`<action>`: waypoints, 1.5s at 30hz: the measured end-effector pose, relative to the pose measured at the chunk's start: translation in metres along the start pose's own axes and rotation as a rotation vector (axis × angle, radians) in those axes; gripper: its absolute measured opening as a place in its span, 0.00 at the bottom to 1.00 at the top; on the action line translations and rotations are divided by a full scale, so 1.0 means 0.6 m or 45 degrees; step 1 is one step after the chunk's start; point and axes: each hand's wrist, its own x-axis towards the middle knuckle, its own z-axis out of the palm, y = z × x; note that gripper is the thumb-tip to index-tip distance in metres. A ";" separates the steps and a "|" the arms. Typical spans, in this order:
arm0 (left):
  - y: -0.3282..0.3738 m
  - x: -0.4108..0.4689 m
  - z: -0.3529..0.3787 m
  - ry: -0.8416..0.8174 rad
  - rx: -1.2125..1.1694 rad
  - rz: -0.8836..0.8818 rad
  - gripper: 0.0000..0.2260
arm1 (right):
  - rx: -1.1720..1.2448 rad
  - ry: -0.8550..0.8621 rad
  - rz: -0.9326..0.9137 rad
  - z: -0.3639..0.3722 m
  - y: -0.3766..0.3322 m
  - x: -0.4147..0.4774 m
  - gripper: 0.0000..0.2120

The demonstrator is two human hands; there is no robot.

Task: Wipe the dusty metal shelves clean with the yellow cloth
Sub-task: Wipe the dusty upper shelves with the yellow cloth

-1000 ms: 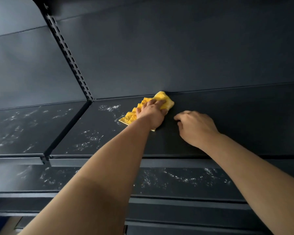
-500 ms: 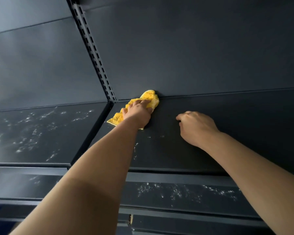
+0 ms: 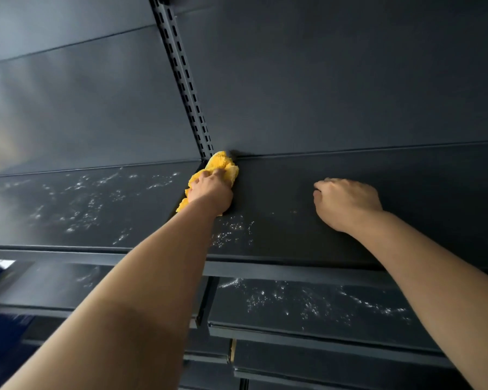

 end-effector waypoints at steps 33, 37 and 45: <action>0.171 -0.262 0.024 -0.060 -0.152 0.151 0.21 | 0.036 0.207 -0.098 -0.033 0.174 -0.228 0.16; 0.226 -0.284 0.031 -0.109 -0.143 0.221 0.22 | 0.093 0.142 -0.100 -0.033 0.197 -0.239 0.18; 0.271 -0.326 0.050 -0.165 -0.213 0.426 0.20 | 0.219 0.090 -0.103 -0.034 0.199 -0.246 0.19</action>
